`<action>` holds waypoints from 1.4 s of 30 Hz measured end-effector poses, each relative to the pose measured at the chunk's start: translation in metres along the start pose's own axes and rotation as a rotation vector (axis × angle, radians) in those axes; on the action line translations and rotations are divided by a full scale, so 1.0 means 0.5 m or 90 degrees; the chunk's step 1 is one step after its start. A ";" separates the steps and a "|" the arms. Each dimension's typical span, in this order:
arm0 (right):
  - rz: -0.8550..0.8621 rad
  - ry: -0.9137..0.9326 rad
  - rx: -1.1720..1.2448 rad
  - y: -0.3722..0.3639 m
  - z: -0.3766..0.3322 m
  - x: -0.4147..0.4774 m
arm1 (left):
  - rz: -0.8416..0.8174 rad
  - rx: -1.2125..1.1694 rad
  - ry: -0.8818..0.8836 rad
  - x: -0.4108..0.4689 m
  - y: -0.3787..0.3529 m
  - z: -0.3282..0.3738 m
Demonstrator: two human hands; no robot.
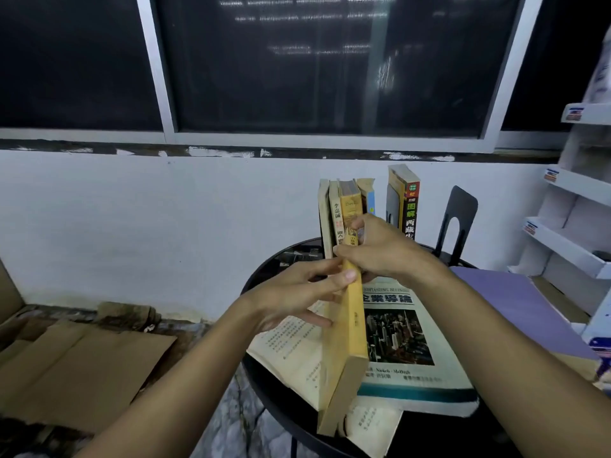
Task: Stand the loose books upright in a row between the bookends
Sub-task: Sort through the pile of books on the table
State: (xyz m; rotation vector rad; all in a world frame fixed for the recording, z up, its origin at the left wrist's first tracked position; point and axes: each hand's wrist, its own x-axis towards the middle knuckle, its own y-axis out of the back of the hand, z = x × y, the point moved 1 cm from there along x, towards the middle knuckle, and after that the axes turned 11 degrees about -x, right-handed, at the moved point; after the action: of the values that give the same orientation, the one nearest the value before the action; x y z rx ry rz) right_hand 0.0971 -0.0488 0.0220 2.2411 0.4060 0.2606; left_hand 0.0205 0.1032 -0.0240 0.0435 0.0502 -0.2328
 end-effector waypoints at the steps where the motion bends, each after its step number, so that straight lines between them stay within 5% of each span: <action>1: 0.002 -0.003 -0.018 0.004 0.003 0.002 | 0.004 0.002 0.003 0.003 -0.007 0.002; 9: -0.024 -0.046 -0.152 0.034 -0.010 0.005 | 0.012 0.019 0.051 0.009 -0.033 -0.015; 16: 0.072 -0.005 -0.260 0.123 -0.058 -0.016 | 0.041 0.037 -0.073 0.019 -0.041 0.031; 22: 0.203 0.001 -0.303 0.232 -0.090 -0.037 | 0.248 0.189 -0.214 0.101 -0.009 0.063; 26: 0.247 -0.011 -0.341 0.282 -0.089 -0.043 | 0.295 0.376 -0.270 0.179 0.007 0.085; 35: 0.341 0.013 -0.307 0.285 -0.063 -0.019 | 0.334 0.611 -0.192 0.327 -0.019 0.125; 42: 0.434 0.105 -0.291 0.257 -0.026 0.020 | 0.342 0.642 -0.124 0.380 -0.010 0.105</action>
State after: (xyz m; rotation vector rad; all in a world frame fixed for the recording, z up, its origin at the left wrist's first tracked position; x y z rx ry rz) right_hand 0.1283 -0.1143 0.1296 1.8346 -0.3279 0.8083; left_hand 0.2065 0.0523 0.0179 1.0244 -0.2764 0.2966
